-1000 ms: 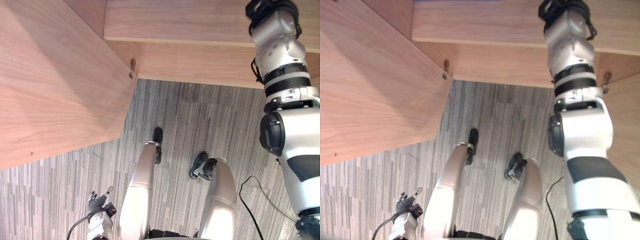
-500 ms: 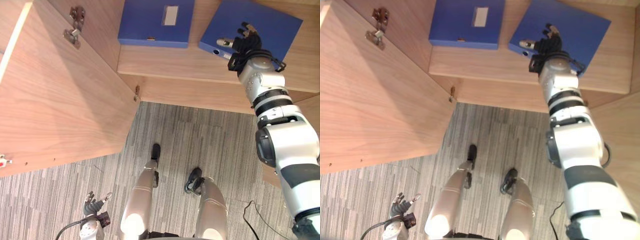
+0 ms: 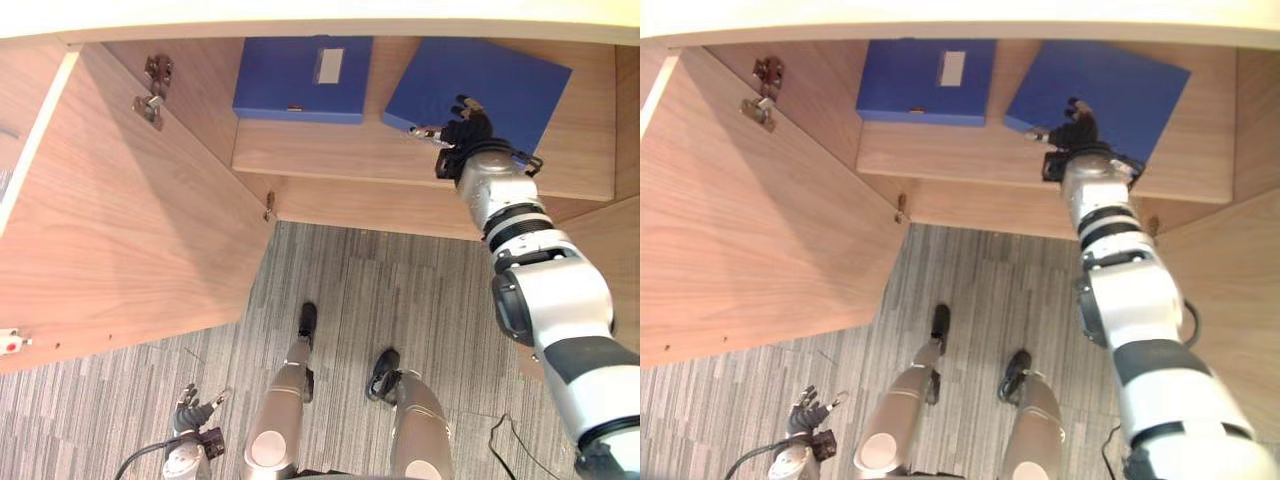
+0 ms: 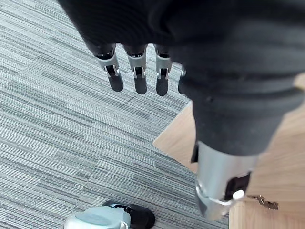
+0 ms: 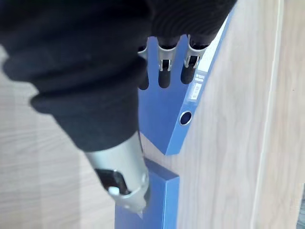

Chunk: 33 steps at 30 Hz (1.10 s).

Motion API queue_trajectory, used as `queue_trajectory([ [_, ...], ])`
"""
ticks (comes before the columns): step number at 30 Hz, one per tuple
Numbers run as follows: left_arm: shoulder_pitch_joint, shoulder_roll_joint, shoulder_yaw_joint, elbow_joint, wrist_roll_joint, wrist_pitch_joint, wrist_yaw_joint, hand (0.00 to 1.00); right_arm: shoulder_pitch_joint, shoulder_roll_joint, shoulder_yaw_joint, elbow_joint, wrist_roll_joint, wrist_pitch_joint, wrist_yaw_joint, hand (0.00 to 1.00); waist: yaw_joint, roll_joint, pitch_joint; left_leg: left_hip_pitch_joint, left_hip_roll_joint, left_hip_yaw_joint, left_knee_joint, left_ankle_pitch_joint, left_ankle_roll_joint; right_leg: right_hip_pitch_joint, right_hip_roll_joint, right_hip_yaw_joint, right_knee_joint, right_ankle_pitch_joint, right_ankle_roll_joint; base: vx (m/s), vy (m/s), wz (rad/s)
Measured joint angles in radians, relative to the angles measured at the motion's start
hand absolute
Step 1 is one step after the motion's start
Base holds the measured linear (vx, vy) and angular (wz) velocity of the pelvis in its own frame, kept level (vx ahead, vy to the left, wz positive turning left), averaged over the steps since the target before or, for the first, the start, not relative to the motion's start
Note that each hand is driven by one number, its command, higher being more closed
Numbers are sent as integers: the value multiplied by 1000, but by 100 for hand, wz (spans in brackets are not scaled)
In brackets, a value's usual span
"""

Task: Walk over to the cabinet, pick up the folder, carry it to the office cabinet, place the folder inside the office cabinet, then close the office cabinet door

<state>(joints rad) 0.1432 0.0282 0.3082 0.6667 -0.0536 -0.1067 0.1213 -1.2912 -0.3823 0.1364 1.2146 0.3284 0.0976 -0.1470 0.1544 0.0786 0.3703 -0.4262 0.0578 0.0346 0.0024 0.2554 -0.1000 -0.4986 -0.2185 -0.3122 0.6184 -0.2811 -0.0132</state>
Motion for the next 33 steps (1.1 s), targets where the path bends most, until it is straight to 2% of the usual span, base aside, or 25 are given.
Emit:
queue_trajectory([
  [5, 1, -24, 6, 1, -1, 0, 3, 0, 138, 123, -77, -2, 2, -6, -2, 0, -4, 2, -27, 65, 5, 39, -6, -1, 0, 77, 10, 2, -40, 5, 8, 79, -6, -5],
  [8, -1, -66, 14, 21, -4, 0, 8, 0, 326, 251, -97, -4, 4, -36, -23, 0, -5, 0, -64, 104, 30, 78, 52, -56, 6, 159, 39, 7, -93, 14, 12, 96, 12, -21],
  [9, -7, -84, 16, 50, -7, 1, 8, 0, 457, 320, -146, -4, 4, -51, -24, 0, -3, -5, -79, 114, 44, 87, 132, -106, 5, 209, 50, 11, -111, 14, 12, 60, -10, -20],
  [11, -17, -86, 30, 71, -11, 1, 17, 0, 622, 386, -169, -2, 4, -55, -23, 0, -3, -5, -88, 111, 69, 100, 256, -159, 14, 277, 69, 12, -139, 12, 12, 53, -21, -15],
  [13, -34, -89, 49, 94, -4, 3, 29, 0, 786, 423, -214, 1, 6, -56, -23, 0, -6, -10, -94, 98, 89, 124, 388, -180, 35, 337, 78, 12, -169, 6, 22, -6, -39, -10],
  [14, -38, -93, 58, 114, -2, 5, 36, 0, 890, 437, -228, 8, 8, -57, -23, 0, -13, -15, -121, 87, 97, 125, 442, -185, 43, 361, 80, 12, -184, 5, 23, -10, -33, -10],
  [15, -38, -93, 62, 125, -2, 6, 39, 0, 932, 439, -233, 12, 8, -58, -23, 0, -18, -16, -136, 85, 99, 126, 457, -188, 46, 368, 81, 12, -189, 5, 23, 42, -10, -7],
  [17, -41, -97, 76, 170, 0, 13, 47, 0, 1072, 436, -278, 17, -1, -62, -25, 0, -47, -25, -193, 88, 104, 143, 465, -203, 58, 383, 84, 17, -205, 15, 28, 77, 20, -13],
  [19, -57, -99, 97, 213, 1, 18, 46, 0, 1126, 432, -363, -14, -51, -77, -29, 0, -62, -43, -223, 125, 107, 155, 430, -215, 51, 402, 90, 34, -228, 32, 27, 102, 33, -22],
  [20, -66, -100, 117, 230, 2, 19, 45, 0, 1154, 429, -402, -15, -84, -80, -26, 0, -62, -55, -234, 159, 104, 161, 408, -217, 48, 439, 94, 35, -260, 42, 31, 67, 25, -11],
  [22, -60, -102, 136, 245, -1, 18, 44, 0, 1186, 427, -434, -24, -78, -83, -16, 0, -60, -66, -263, 204, 101, 170, 382, -220, 44, 480, 99, 50, -316, 63, 37, 17, 39, -24],
  [25, -51, -103, 147, 307, -36, 19, 30, 0, 1210, 428, -529, -25, -32, -84, -7, 0, -60, -53, -320, 266, 97, 163, 295, -260, 38, 490, 116, 102, -373, 90, 61, 17, 109, -47],
  [27, -44, -103, 153, 329, -50, 19, 13, 0, 1219, 428, -577, -34, -22, -84, 1, 0, -73, -44, -343, 315, 86, 168, 224, -277, 30, 496, 115, 131, -398, 103, 69, 59, 205, -51],
  [31, -21, -102, 152, 340, -76, 9, 1, 0, 1228, 423, -487, -42, -11, -85, 28, 0, -78, -37, -375, 372, 74, 289, 179, -297, 45, 502, 92, 209, -482, 144, 78, 51, 172, -75],
  [33, -17, -98, 140, 345, -75, 4, 1, 0, 1230, 423, -497, -41, -23, -85, 38, 0, -78, -40, -385, 407, 53, 322, 148, -301, 48, 512, 69, 216, -508, 172, 95, 69, 166, -63],
])
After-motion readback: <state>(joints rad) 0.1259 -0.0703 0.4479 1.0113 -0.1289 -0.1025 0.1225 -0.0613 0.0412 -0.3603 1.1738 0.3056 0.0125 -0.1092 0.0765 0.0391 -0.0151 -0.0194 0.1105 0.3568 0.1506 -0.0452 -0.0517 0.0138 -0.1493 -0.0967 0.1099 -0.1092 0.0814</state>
